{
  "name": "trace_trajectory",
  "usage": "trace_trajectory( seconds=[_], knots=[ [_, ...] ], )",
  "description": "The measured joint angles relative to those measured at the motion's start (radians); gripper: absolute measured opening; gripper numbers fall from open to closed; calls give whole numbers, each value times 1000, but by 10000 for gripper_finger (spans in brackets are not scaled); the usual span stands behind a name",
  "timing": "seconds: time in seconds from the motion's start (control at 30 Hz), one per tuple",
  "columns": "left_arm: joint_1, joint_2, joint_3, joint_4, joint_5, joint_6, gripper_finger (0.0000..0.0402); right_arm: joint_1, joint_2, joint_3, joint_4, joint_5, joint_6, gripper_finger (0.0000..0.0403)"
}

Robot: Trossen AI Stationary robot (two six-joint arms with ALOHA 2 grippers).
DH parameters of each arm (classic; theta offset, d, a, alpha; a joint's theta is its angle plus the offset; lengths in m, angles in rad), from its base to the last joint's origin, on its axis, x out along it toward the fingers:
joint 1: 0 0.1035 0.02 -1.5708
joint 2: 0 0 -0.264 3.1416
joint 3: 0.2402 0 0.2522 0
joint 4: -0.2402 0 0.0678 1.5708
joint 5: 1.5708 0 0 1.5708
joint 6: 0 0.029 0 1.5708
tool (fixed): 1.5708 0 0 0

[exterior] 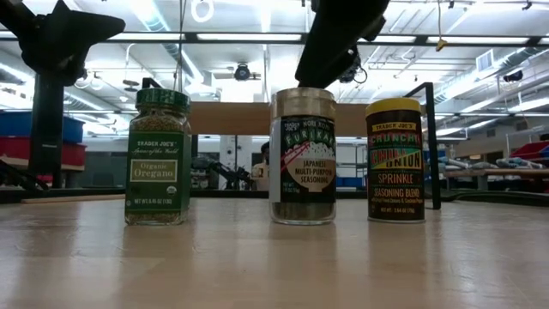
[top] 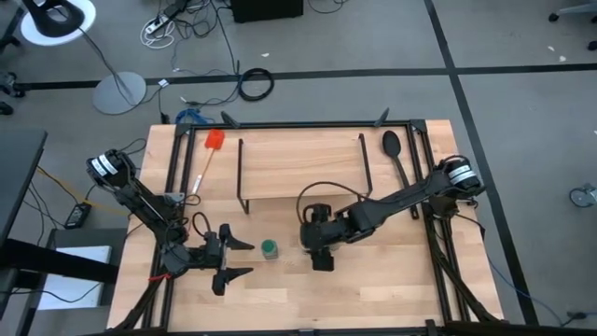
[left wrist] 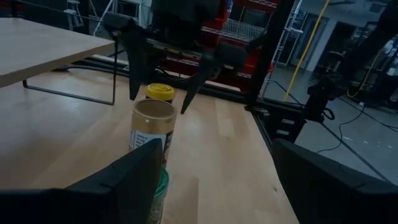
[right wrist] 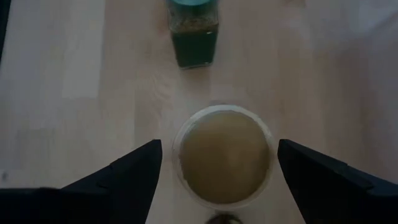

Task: Shelf spices
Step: Put the brown seasoning bottle on the shelf

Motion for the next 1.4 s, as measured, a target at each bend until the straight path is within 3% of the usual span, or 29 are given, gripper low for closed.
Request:
trace_trajectory(
  seconds=[1.0, 1.4],
  knots=[
    [0, 0, 0, -4, 2, -17, 307, -18, 31, 90, -45, -49, -42, 325],
    [0, 0, 0, -4, 8, -18, 307, -29, 53, 116, -154, -44, -62, 325]
  ],
)
